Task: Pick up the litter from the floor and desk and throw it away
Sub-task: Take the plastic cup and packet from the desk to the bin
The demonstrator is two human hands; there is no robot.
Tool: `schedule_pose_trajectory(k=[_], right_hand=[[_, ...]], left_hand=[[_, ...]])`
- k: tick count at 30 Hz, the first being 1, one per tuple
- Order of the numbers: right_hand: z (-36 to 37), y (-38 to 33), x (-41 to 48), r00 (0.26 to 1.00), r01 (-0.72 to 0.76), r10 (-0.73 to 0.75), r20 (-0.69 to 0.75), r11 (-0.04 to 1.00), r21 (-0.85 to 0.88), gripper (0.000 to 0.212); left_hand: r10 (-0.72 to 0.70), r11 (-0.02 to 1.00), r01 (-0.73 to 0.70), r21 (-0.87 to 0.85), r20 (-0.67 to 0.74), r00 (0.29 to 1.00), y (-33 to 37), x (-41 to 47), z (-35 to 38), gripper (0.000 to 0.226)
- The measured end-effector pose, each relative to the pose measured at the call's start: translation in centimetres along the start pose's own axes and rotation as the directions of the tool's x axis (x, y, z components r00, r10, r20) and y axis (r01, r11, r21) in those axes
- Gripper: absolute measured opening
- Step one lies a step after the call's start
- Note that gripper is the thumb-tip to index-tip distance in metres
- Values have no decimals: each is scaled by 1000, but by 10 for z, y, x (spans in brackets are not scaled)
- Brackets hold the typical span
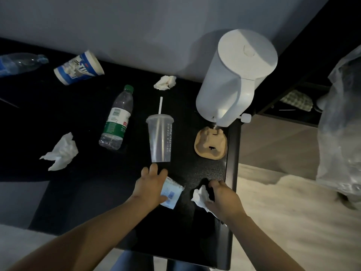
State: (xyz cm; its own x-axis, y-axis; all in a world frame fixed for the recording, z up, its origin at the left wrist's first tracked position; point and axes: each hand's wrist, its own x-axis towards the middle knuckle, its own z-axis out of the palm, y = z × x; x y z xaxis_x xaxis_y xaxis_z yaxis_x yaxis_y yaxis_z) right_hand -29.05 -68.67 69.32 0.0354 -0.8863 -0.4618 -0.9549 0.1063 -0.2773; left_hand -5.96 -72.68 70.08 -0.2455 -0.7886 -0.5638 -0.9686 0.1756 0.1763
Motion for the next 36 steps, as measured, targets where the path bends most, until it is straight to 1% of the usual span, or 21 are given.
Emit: schedule_pose_trajectory(k=[5,10,13,17,20,22,24,25,27,29,31,33,34,36], right_hand=[[4,-3,7,998,-25,28,-54,997,68,36],[4,-7,12,998,-9,15,-63,995,99,36],[-1,-8,13,999,-24,29,-38,990,137,34],[-11,-1,15,996,-59,71,-56,979,196,28],[-19,7,15,986,-94,127,-110,959,269,21],[-23,13,14,980,-108,154,-127,944,312,15],[-27,18,13,976,-127,182,-123,925,359,9],[-29,21,13,972,-136,198,-124,912,388,8],[-33,24,12,965,-139,222,-140,883,448,7],[-37,24,12,962,-120,224,-155,860,497,11],[-38,18,14,964,-96,210,-165,848,521,16],[-35,8,18,975,-66,164,-152,860,506,21],[-33,2,21,984,-51,130,-123,862,504,27],[-26,-10,26,998,-21,49,-45,872,489,47]], left_hand=[[-8,996,10,-88,17,1000,-11,5,-3,65],[-30,966,40,-255,40,999,-21,2,1,40],[-58,928,65,-367,30,998,-23,-1,1,23],[-56,860,45,-508,-6,998,-13,0,-2,19],[-69,771,35,-636,-29,997,2,7,-7,18],[-72,726,37,-687,-22,997,15,15,-12,16],[-46,724,37,-688,5,999,26,24,-15,9],[-26,727,47,-685,42,999,31,28,-17,8],[32,745,54,-664,116,993,41,34,-18,19],[58,783,27,-621,116,992,45,36,-21,34],[41,822,-18,-569,27,999,42,32,-28,41],[62,873,-102,-477,-99,993,32,25,-37,36],[71,884,-136,-447,-158,985,25,20,-41,31],[55,887,-170,-430,-265,963,10,12,-50,22]])
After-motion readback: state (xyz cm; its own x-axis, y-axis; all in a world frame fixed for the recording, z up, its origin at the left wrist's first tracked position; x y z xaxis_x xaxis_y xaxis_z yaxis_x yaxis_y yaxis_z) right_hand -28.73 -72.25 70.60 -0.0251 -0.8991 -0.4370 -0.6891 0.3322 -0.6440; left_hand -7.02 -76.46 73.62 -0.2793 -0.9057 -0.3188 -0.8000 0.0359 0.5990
